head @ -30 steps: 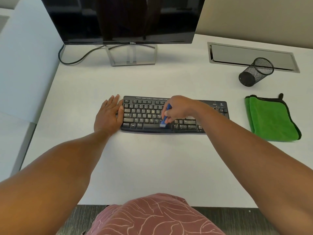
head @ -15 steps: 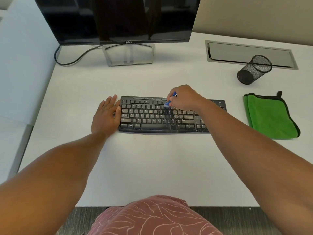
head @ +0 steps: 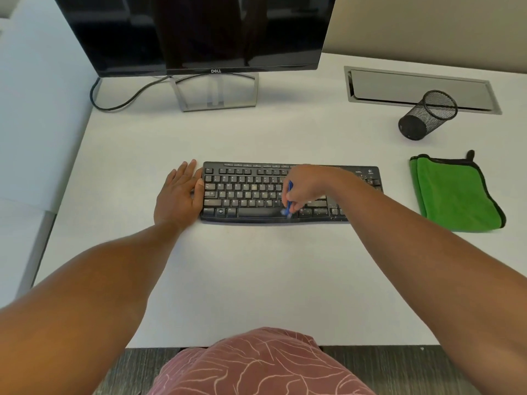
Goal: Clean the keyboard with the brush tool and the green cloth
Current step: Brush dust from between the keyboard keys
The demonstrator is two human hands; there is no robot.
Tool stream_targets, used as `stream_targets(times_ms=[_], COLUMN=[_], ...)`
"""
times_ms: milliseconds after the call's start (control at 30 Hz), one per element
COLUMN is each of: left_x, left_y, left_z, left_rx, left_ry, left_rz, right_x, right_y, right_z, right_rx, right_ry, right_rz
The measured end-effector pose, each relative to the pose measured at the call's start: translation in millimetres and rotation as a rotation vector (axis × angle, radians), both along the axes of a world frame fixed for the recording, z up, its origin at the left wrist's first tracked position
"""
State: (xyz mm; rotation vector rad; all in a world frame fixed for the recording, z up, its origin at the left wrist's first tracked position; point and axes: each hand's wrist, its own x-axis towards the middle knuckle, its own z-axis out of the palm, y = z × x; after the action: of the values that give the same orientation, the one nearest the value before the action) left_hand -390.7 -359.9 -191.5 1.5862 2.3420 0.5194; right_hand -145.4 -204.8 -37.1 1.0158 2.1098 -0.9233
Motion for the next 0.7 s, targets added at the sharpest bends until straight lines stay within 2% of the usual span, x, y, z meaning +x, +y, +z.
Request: stream_targets(times_ms=[67,200,300,367,567,633,700], left_x=[-0.6,-0.2,-0.3,-0.3,-1.2,-1.0,-0.8], left_y=[0.0,0.4,0.4,0.5,0.5,0.4,0.2], left_z=[-0.2,0.8,1.1,0.6,-1.1,-1.3,-1.5], left_rx=[-0.001,-0.001,-0.001,-0.003,-0.005,-0.003,-0.001], left_ry=[0.000,-0.003,-0.002,-0.004,-0.004,-0.004,-0.002], left_rz=[-0.002,0.000,-0.001,0.000,0.002,0.002,0.000], right_x=[-1.3,-4.1,-1.8,0.8,-8.3,-9.2,-6.2], right_y=[-0.4,-2.1,-7.3,-6.3,15.7,18.4,20.5], right_z=[1.7,0.1,0.4,2.9,5.2,2.4,0.2], right_rx=[-0.045,0.073,-0.035,-0.084,0.254,0.258,0.181], right_ry=[0.003,0.201,0.044,-0.005,0.272,0.201,0.030], right_rz=[-0.034,-0.256,-0.115,-0.099,-0.313,-0.246,-0.165])
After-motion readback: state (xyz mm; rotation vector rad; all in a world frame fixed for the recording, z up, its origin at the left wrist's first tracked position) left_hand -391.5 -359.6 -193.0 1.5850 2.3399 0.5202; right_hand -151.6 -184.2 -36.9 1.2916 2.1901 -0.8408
